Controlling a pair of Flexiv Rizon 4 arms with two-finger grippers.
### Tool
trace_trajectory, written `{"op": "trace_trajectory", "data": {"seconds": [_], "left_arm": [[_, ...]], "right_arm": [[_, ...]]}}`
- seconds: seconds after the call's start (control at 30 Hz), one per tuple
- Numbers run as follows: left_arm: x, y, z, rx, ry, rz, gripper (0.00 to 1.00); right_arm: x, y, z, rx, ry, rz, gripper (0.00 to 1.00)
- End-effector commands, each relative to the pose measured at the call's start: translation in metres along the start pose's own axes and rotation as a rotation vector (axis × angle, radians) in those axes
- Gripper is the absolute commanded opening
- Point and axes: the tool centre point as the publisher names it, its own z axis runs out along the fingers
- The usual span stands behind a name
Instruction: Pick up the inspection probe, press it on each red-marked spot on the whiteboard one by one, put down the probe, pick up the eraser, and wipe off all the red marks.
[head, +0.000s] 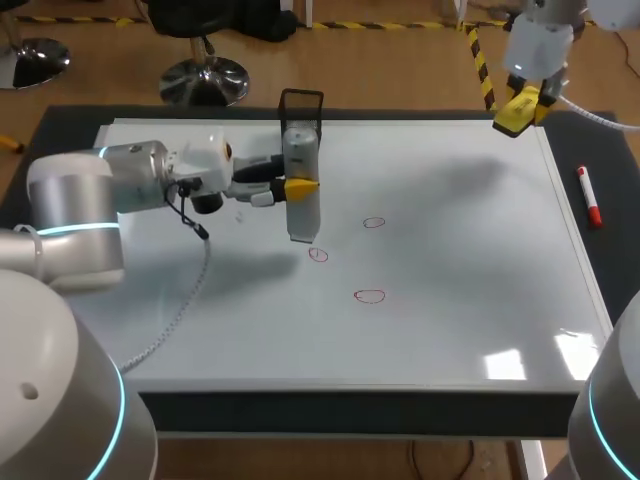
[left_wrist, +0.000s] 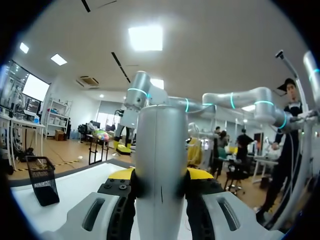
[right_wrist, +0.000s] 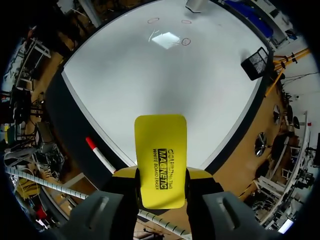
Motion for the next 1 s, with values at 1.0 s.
{"op": "trace_trajectory", "data": {"seconds": [1.0], "left_arm": [[-0.005,0.048,0.018,0.011,0.047,-0.030,0.00]], "right_arm": [[0.000,0.000,-0.001,0.002,0.003,-0.002,0.00]]}}
